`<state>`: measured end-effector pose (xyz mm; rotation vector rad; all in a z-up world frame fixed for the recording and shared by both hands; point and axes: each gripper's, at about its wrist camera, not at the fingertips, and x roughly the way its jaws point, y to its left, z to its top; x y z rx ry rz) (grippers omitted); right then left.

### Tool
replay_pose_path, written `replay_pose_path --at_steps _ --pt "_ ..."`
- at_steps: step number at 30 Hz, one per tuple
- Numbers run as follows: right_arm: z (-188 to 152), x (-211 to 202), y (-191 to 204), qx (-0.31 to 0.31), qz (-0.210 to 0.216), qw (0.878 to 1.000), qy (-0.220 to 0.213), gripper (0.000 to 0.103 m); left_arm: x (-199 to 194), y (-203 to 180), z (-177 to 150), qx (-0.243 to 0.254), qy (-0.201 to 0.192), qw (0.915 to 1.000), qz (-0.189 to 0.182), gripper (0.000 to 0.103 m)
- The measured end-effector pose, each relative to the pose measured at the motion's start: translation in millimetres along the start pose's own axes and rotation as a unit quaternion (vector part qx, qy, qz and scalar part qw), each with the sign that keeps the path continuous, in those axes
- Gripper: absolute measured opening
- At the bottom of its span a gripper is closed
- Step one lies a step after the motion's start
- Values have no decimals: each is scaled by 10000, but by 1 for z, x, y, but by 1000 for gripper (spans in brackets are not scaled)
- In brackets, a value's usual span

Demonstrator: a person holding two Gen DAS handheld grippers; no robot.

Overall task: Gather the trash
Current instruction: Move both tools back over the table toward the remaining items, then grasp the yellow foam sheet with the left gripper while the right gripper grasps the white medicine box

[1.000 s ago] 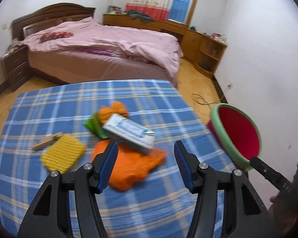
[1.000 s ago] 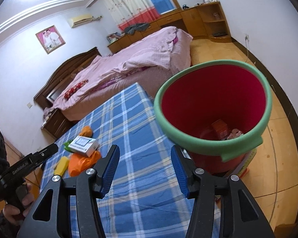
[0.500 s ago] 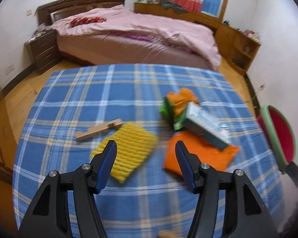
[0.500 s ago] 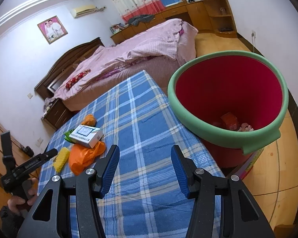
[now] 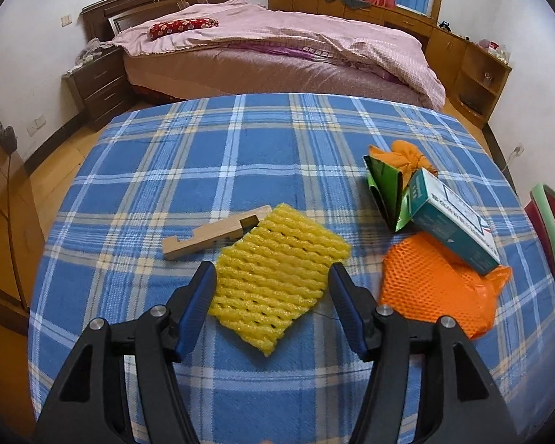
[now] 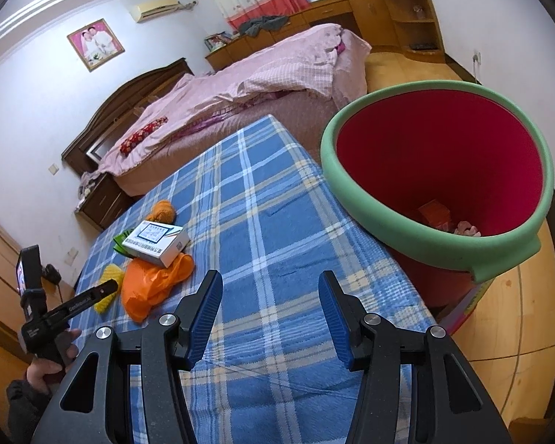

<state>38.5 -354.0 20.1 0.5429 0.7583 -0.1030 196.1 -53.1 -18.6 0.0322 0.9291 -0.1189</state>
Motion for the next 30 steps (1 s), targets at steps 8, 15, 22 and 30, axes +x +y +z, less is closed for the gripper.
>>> replay_pose_path --at_steps 8,15,22,30 --pt "-2 4 8 -95 45 9999 77 56 4 -3 -1 200 -83 9996 170 64" --pt "0 8 24 -341 96 9993 122 56 -1 12 -1 -41 -206 9997 100 37" --pt "7 28 51 -694 349 9966 280 56 -13 24 -7 -337 -395 9982 -299 29" --pt "16 68 91 -1224 688 9888 511 78 -27 32 -12 -581 -826 9930 -606 28"
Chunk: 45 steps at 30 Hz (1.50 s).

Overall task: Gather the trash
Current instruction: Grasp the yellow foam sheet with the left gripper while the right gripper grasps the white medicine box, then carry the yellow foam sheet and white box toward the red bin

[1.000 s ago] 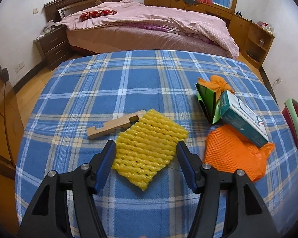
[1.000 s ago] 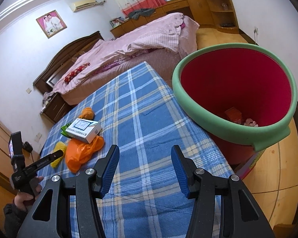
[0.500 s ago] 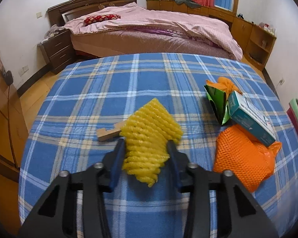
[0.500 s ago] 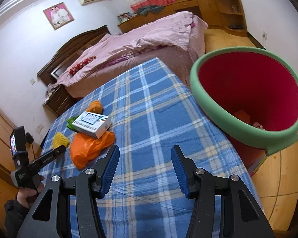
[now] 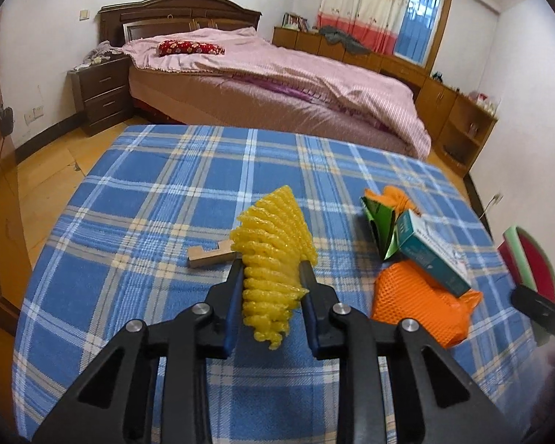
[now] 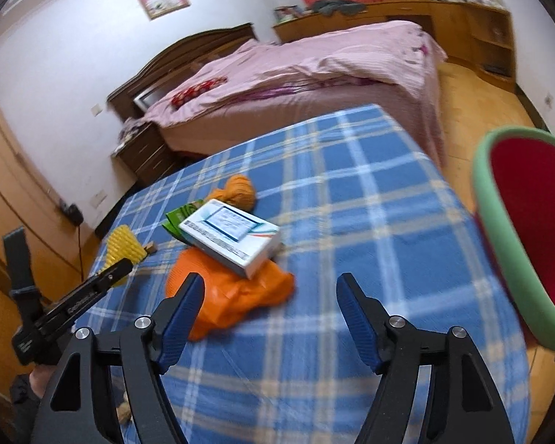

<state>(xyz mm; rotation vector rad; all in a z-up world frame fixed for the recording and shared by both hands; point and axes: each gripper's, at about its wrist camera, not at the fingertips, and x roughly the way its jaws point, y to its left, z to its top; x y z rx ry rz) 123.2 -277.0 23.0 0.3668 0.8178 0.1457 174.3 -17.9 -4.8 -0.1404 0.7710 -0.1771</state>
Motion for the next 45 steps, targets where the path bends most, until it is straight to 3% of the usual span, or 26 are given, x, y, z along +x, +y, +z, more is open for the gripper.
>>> replay_pose_path --at_steps 2,13,17,19,22,27,38,45 --pt "5 14 7 -137 31 9998 136 83 -1 3 0 -49 -45 10000 -71 28" --pt "24 75 34 -1207 -182 9907 599 84 -4 4 -2 -115 -111 9994 -314 28" --pt "25 89 35 -1218 -266 9886 844 84 -5 3 -3 -110 -110 9993 -346 28" --pt "24 87 35 -1158 -313 9894 818 83 -5 3 -3 -104 -110 9993 -351 28" --pt "20 83 37 -1206 -349 9890 778 72 -5 2 -3 -93 -127 9992 -368 28" --pt "18 74 36 -1101 -272 9913 663 67 -5 2 -3 -91 -124 9990 -430 28" --pt "2 13 27 -664 -296 9973 -25 66 -12 0 -3 -60 -250 9980 -580 28" --pt "-18 -27 4 -252 -375 9987 -245 66 -27 -14 -5 105 -357 9971 -662 28"
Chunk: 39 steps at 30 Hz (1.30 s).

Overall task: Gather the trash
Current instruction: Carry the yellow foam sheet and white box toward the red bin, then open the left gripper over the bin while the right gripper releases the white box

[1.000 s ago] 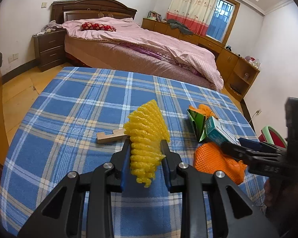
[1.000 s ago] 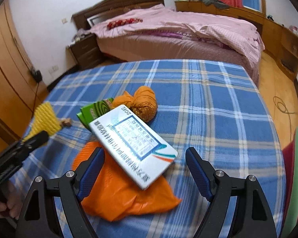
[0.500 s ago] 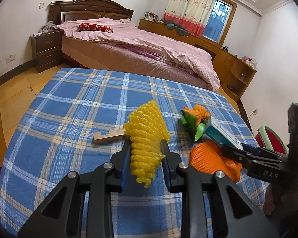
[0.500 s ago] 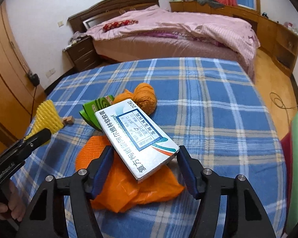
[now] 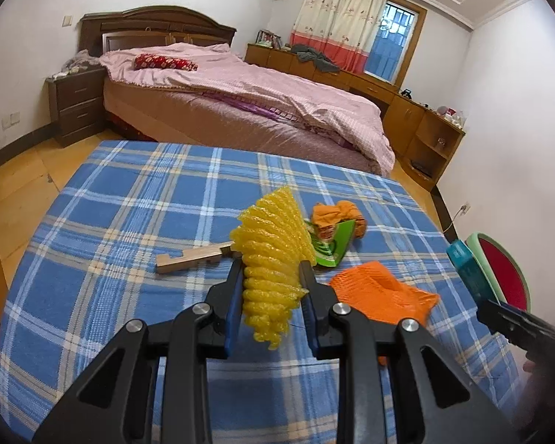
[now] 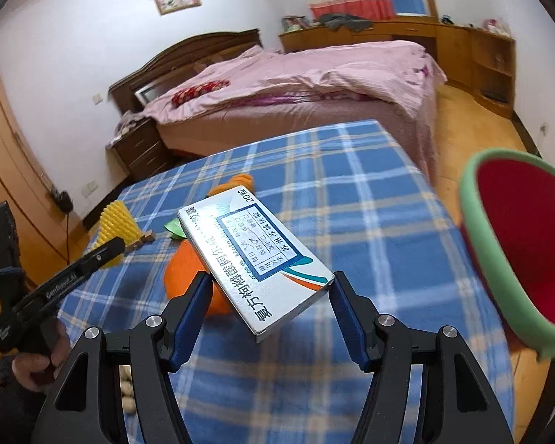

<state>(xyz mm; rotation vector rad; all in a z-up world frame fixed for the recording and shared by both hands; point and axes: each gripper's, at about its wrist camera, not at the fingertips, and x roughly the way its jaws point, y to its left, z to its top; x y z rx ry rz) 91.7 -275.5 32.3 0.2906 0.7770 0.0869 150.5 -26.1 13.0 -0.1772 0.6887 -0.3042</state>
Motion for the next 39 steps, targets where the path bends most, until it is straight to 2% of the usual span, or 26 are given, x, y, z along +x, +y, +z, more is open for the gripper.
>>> replay_pose_path --at_steps 8,16,24,29,39 --pt "-18 -39 -42 507 -216 9982 -251 66 -26 -33 2 244 12 9992 -301 28" --pt "-29 -73 -76 905 -476 9937 -452 66 -42 -85 2 609 103 9954 -729 28" --pt "-35 -101 -110 1256 -695 9871 -713 66 -25 -144 -1 908 580 9857 -1292 28" --pt "-39 -110 -136 1528 -801 9815 -831 66 -15 -181 -4 1203 730 9795 -1444 28" --pt "-36 -123 -183 1834 -1295 9697 -964 66 15 -257 -9 1777 927 9643 -1733 28"
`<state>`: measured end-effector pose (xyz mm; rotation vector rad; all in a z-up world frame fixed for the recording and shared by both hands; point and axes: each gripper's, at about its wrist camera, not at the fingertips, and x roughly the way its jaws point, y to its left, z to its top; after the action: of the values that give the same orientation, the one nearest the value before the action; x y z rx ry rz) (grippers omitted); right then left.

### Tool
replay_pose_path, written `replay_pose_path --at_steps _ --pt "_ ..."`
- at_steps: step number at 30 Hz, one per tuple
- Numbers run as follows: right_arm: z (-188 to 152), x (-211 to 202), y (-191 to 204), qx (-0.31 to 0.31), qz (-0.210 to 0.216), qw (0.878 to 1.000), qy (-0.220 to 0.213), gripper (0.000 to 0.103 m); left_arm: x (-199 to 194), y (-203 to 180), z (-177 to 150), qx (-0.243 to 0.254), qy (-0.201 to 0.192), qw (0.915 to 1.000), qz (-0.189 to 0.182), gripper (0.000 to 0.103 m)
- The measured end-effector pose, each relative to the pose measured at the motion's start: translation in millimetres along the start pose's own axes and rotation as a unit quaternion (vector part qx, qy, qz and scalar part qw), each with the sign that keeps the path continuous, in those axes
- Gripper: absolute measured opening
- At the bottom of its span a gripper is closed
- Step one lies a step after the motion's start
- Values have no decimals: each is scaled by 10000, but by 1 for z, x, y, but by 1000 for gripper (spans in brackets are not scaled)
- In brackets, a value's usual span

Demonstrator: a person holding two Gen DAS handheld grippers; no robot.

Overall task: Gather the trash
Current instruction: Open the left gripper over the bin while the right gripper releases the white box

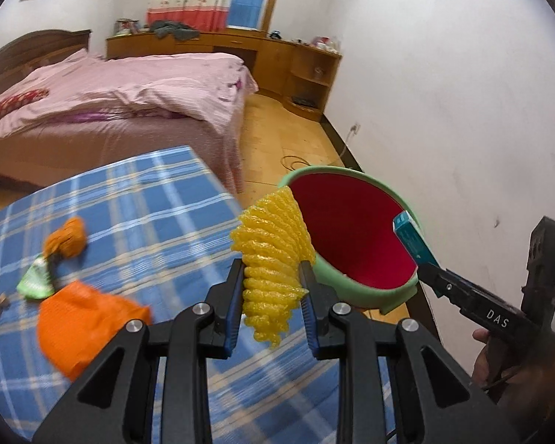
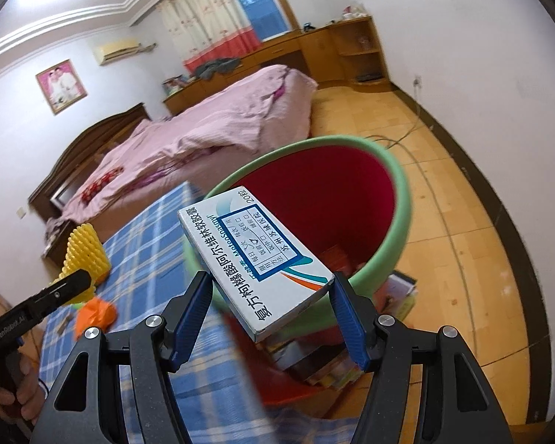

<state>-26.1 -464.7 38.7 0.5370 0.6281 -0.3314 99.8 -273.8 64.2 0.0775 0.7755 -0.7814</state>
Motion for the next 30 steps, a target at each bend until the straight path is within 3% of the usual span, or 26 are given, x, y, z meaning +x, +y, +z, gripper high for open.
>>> replay_pose_path --at_steps 14,25,30 --pt "18 25 -42 135 -344 9993 24 67 73 -49 15 585 256 9976 -257 31" --pt "25 27 -50 91 -283 9994 -152 68 87 -56 16 652 259 9971 -309 52" --pt "25 25 -50 170 -160 9996 -169 68 88 -58 17 717 307 9963 -352 56"
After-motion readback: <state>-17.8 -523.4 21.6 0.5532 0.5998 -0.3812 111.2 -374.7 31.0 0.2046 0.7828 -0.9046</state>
